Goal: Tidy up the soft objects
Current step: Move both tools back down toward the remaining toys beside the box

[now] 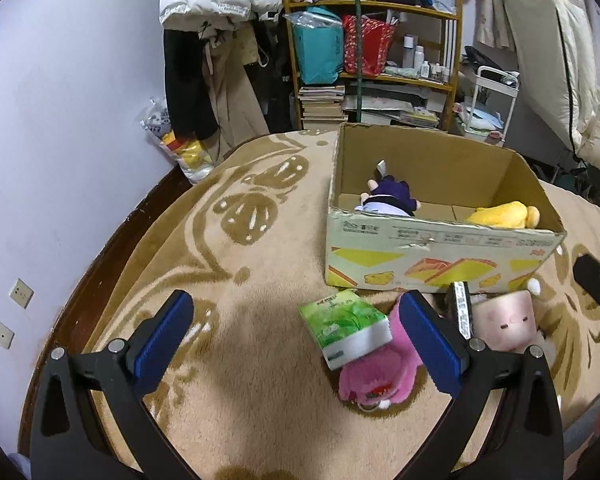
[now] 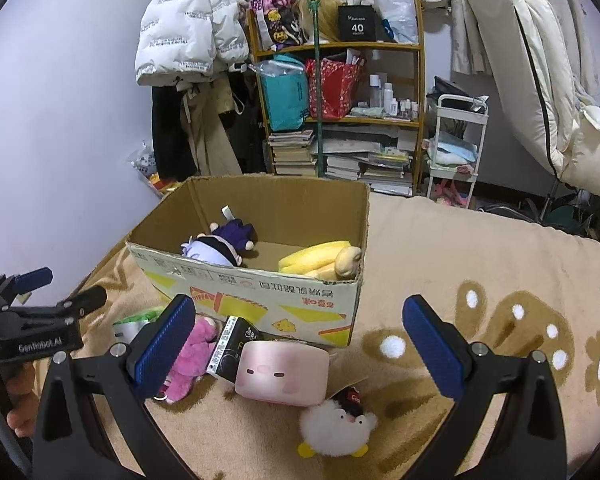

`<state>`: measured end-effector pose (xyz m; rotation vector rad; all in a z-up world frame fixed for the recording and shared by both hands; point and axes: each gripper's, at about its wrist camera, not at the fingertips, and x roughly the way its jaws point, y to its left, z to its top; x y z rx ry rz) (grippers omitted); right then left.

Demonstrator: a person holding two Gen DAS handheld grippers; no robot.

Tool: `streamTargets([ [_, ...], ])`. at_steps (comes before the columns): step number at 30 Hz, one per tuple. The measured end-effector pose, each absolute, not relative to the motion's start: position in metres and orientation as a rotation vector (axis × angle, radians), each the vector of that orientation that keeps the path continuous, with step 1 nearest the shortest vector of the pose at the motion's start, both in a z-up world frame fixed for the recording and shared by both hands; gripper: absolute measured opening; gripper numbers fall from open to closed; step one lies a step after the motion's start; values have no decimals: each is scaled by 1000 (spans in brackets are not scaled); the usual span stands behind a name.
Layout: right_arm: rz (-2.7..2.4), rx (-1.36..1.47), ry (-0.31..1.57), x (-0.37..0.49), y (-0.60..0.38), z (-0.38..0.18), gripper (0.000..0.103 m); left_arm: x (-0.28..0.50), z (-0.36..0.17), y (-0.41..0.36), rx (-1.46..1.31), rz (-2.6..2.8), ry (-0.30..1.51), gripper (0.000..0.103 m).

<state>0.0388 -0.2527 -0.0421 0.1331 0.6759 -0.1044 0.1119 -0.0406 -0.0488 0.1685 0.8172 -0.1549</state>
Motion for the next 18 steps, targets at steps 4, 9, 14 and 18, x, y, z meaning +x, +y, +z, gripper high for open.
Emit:
streamTargets([
  [4,-127,111,699,46,-251,-48,103,124,-57,-39,153,-156,851,102],
  [9,-119,117,729,55,-252,-56,103,133,-67,-40,151,-167,881,102],
  [14,-117,113,796,66,-252,-69,103,137,-74,-48,164,-191,893,102],
  [18,-100,133,855,72,-252,-81,103,138,-80,-54,188,-198,908,102],
])
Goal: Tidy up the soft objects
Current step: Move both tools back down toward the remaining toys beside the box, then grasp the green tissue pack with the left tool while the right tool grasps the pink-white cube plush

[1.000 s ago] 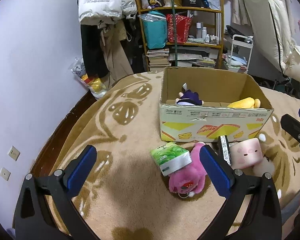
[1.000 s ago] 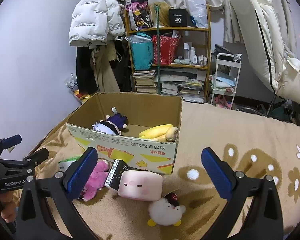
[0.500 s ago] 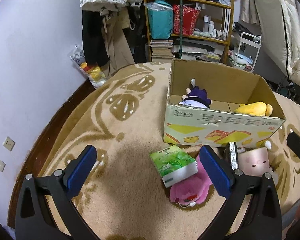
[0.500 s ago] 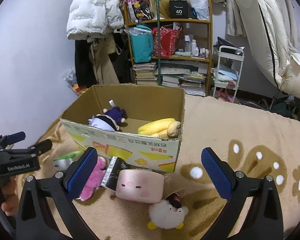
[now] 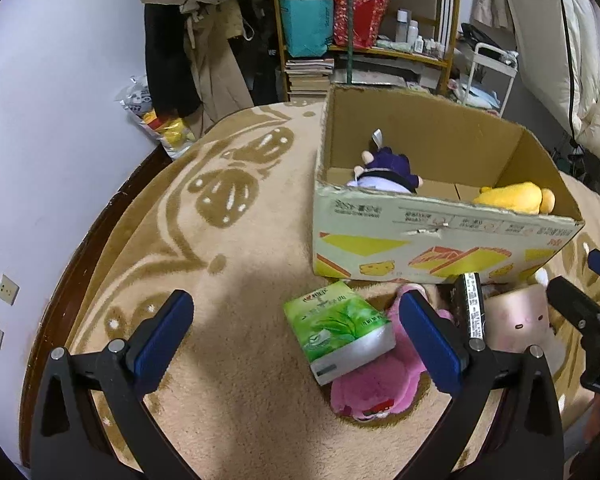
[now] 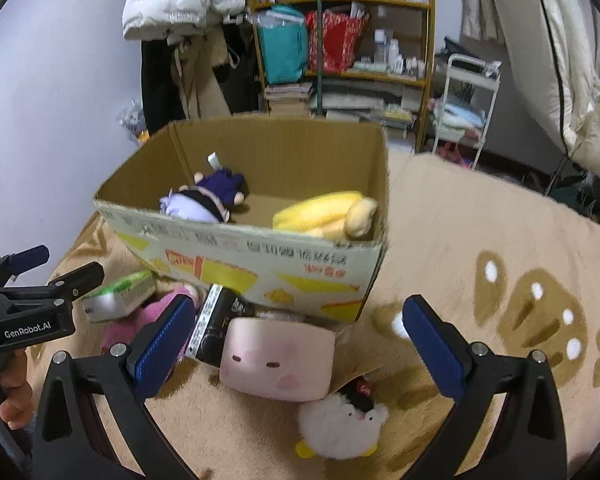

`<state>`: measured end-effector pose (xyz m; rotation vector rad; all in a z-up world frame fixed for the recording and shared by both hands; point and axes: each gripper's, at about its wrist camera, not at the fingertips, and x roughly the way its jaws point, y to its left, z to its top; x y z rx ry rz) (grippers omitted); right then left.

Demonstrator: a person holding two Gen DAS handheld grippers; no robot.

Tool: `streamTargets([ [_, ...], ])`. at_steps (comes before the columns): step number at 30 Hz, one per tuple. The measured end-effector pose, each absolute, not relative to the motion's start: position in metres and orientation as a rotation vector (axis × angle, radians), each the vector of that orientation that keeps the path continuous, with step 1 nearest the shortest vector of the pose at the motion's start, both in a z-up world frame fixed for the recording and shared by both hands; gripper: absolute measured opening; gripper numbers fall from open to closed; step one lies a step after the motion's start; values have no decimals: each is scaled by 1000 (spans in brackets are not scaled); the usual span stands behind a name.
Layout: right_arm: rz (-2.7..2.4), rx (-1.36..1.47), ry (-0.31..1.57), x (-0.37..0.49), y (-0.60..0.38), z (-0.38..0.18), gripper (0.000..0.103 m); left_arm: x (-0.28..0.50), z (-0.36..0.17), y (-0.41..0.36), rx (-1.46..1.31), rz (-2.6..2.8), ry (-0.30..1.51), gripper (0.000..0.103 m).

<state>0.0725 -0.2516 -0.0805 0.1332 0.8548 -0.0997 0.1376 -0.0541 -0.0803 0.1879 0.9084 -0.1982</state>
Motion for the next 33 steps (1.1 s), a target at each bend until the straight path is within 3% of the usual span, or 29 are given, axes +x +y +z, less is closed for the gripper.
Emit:
streamTargets([
  [23,-73,144,1051,95,-249,-127,103,150,-111,-62,222,-197,1002,100],
  [28,-72,138,1070,95,-248,-131,103,152,-116,-61,190,-229,1038,84],
  [32,-70,145,1085,96,-248,-135,103,156,-123,-59,155,-247,1085,63],
  [33,-70,148,1088,96,-247,-136,103,156,-125,-58,148,-245,1095,63],
])
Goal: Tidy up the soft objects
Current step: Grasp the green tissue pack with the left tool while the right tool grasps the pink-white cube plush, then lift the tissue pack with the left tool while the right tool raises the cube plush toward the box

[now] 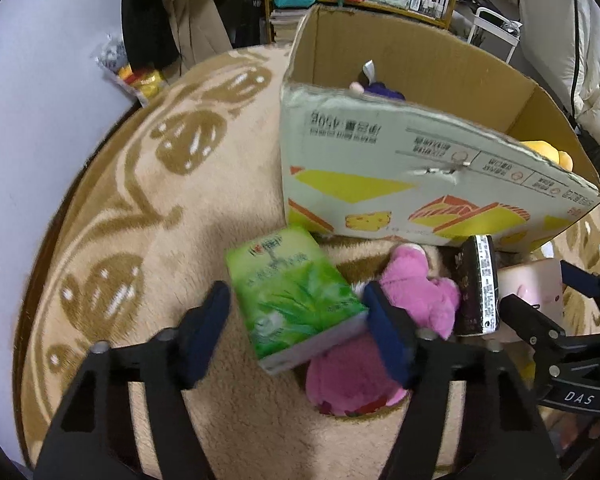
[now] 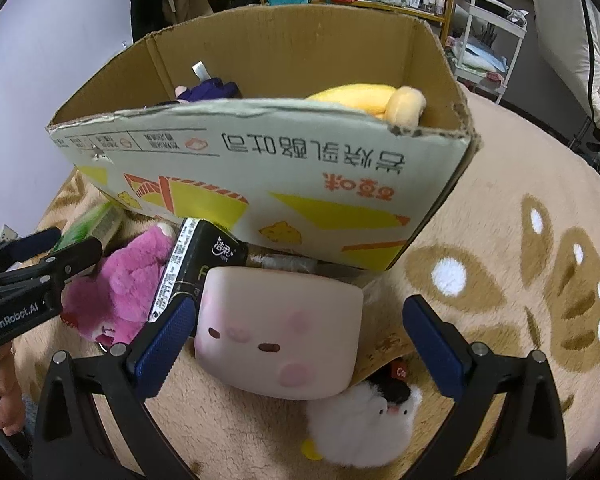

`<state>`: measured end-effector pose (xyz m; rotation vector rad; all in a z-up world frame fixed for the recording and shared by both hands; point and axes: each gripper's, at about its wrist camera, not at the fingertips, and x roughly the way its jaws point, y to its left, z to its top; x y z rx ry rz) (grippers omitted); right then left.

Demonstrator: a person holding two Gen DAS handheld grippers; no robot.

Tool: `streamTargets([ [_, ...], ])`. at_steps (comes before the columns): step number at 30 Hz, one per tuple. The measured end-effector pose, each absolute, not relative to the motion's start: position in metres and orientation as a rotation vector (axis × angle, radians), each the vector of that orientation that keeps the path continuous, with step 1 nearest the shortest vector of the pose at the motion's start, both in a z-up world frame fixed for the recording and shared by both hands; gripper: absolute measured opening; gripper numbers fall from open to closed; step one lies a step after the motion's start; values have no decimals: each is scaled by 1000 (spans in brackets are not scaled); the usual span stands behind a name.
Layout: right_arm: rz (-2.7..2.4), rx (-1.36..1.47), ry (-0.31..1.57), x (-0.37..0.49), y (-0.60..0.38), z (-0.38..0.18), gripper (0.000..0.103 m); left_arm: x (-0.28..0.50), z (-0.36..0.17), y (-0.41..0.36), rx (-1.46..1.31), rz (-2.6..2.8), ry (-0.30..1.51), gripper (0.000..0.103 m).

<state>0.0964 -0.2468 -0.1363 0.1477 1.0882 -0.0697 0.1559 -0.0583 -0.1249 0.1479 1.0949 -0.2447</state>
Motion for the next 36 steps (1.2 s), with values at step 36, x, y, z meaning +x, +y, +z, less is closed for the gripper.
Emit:
streamTargets([
  [36,37,349,989,69,-259,-110,73,112,-88,-44,126,-208,926,61],
])
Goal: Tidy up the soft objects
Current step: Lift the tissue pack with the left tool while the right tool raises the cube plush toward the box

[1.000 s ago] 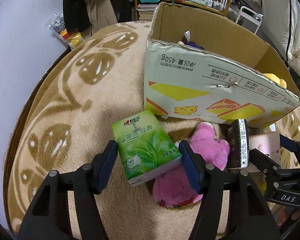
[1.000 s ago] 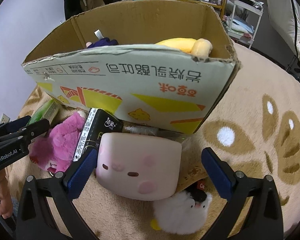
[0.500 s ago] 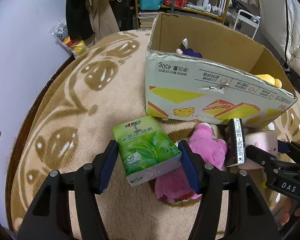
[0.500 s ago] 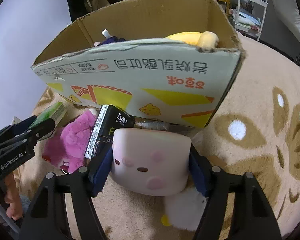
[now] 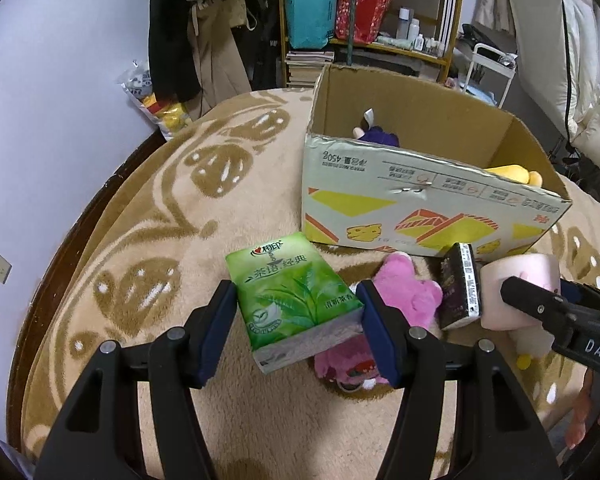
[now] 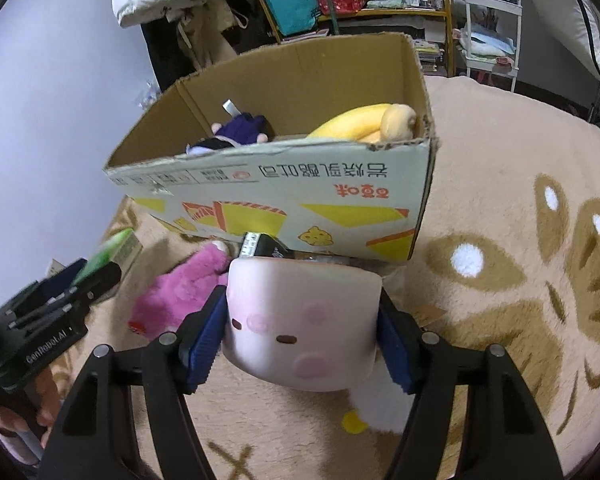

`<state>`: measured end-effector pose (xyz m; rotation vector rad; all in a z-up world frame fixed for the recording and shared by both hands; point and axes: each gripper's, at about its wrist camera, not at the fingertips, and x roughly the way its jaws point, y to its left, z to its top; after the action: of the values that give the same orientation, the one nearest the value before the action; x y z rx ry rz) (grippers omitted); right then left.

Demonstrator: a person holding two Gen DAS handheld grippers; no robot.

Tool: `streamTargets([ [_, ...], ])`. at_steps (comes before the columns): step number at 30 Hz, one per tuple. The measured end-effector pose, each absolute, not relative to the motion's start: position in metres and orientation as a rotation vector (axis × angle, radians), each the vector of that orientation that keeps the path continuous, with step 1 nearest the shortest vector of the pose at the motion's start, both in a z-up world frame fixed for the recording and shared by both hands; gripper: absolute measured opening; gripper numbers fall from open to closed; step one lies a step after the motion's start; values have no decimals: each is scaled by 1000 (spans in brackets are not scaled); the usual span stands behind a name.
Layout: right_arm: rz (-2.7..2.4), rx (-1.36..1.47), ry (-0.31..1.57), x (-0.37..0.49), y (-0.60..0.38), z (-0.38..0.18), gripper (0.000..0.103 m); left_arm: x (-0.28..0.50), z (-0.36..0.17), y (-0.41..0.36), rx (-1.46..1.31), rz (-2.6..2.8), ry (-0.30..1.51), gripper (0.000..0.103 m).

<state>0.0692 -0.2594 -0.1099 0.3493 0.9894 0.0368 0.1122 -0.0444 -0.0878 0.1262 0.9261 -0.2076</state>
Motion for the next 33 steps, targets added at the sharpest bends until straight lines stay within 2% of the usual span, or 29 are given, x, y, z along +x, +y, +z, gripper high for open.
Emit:
streamTargets([
  [10,-23,353,850,51,-261,-82,73,97,-77,-40,151,-169,863,60],
  [17,-44,331,708,30,-262,-52,73,77,-47,-32,131,-111,656,60],
  [23,-44,282,555,14,-256,-26,73,69,-27,-30,96,-141,558,60],
  [33,-83,212,424,12,-255,-2,73,59,1,-31,66,-157,411,60],
])
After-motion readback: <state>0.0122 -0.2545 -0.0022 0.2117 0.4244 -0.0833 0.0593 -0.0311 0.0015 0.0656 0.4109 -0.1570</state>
